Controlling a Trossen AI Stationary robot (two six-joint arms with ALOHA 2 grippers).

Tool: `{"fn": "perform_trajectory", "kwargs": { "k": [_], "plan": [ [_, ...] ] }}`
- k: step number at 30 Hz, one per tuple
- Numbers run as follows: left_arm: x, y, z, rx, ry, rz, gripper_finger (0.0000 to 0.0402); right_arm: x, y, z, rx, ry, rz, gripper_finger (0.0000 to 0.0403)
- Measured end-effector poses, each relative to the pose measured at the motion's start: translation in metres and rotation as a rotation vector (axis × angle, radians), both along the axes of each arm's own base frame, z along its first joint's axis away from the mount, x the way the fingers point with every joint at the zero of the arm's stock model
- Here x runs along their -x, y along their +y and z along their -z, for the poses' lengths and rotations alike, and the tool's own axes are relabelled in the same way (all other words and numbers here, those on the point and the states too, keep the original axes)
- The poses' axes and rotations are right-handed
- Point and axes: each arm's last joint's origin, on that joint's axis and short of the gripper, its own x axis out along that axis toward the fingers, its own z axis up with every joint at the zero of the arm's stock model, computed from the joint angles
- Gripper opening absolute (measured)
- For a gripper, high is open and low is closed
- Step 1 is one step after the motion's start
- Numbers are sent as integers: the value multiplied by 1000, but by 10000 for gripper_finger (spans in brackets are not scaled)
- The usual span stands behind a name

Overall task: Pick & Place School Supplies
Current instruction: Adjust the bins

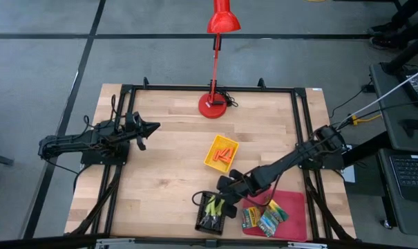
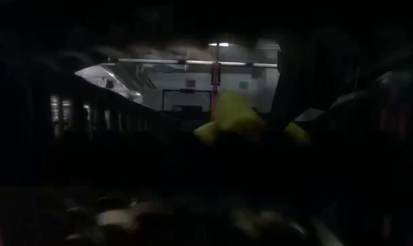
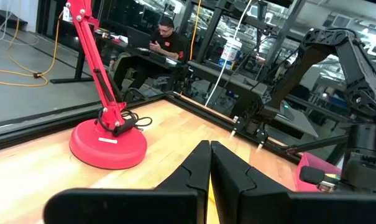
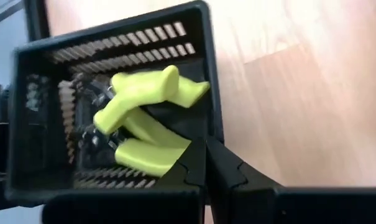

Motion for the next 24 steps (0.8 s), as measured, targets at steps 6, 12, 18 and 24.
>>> {"fn": "perform_trajectory", "kwargs": {
  "k": [6, 12, 18, 24],
  "plan": [
    [0, 0, 0, 0, 0, 0, 6, -5, -9, 2, 22, -1, 1, 1],
    [0, 0, 0, 0, 0, 0, 6, -11, -20, 2, 51, -18, 43, 1],
    [0, 0, 0, 0, 0, 0, 6, -12, -21, -2, 58, -50, 58, 1],
    [0, 0, 0, 0, 0, 0, 6, -14, -19, -16, 51, -103, 91, 1]
  ]
}}
